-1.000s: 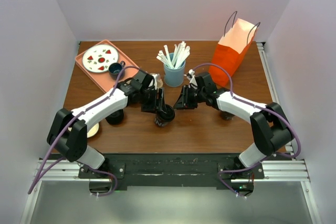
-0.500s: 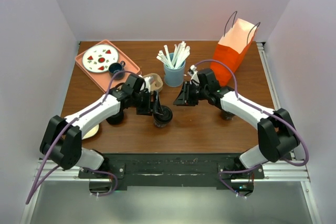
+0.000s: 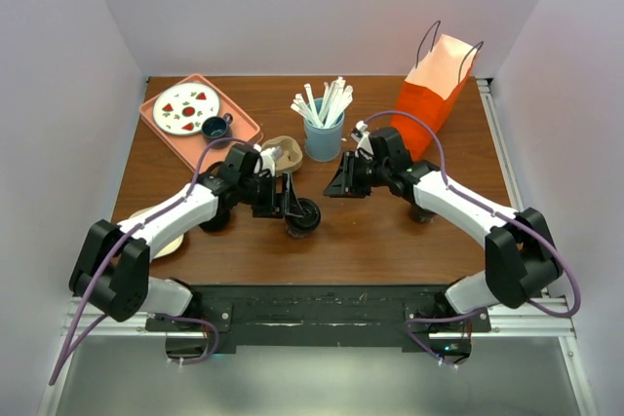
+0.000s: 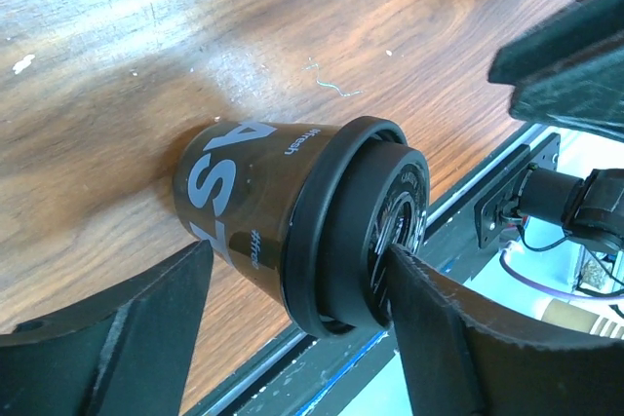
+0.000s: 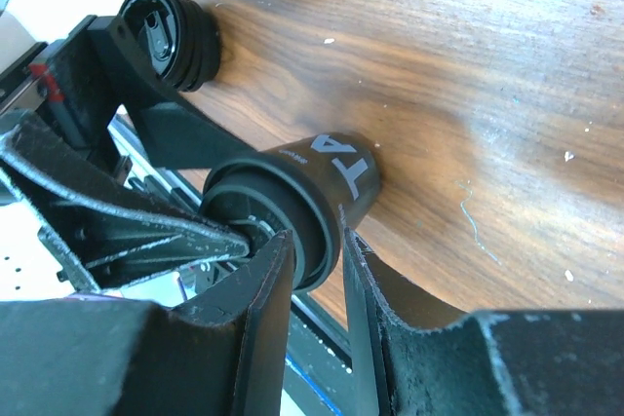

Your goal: Pack the takeout coffee

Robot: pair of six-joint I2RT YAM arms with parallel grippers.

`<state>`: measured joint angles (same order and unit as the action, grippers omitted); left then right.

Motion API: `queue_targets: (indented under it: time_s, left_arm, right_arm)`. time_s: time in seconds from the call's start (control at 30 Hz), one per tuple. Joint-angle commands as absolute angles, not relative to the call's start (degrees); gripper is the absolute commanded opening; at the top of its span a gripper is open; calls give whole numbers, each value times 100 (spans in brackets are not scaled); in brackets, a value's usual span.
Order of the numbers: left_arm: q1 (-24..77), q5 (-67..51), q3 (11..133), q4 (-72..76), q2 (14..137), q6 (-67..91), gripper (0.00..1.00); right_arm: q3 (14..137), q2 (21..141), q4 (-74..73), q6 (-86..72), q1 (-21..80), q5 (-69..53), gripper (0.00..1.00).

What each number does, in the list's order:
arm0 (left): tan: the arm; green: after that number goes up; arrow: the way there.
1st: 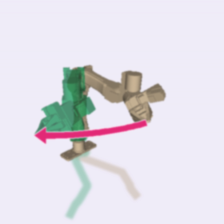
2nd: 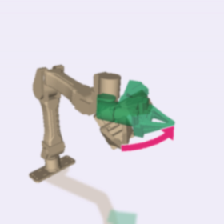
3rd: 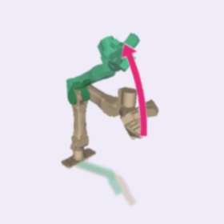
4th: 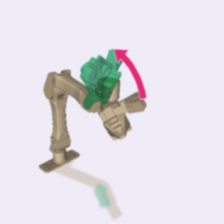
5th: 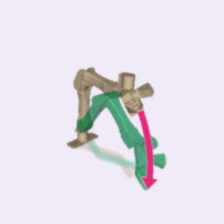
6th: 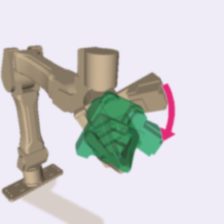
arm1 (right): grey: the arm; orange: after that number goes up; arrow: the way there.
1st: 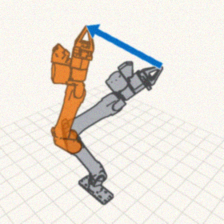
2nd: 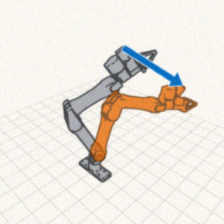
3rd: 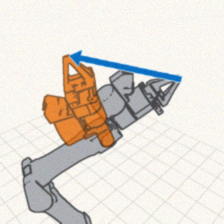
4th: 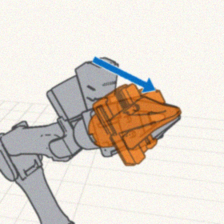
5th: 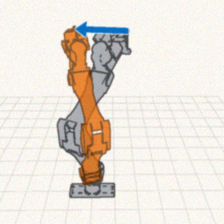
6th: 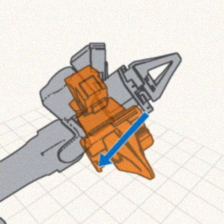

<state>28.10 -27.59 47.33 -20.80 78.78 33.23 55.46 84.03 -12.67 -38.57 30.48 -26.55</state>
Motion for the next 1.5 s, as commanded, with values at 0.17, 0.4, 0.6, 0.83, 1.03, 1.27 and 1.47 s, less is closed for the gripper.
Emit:
queue_targets:
  time_s: [0.17,0.4,0.6,0.83,1.03,1.27,1.47]
  left_arm:
    - [2452,-3365,4597,-1618,7647,3102,82]
    - [2443,-3612,4447,-1433,7585,3138,84]
    - [2443,-3463,4333,-1521,7593,3032,79]
    - [2443,-3516,4166,-1257,7717,3102,75]
    - [2435,-3533,4078,-1081,7778,3155,72]
    - [2382,-3621,4140,-1002,7699,3243,77]
    - [2320,-3639,4096,-949,7717,3313,77]
  right_arm:
    - [5563,8060,-1503,-3832,3076,-2584,32]
    - [5581,8016,-1617,-3814,3067,-2505,32]
    - [5581,8007,-1626,-3814,3076,-2522,32]
    - [5432,7963,-1380,-3893,3085,-2821,32]
    - [4914,7796,-748,-4069,3111,-3102,33]
    - [4685,7699,-633,-4104,3120,-3120,33]
    - [4676,7699,-615,-4096,3155,-3155,33]
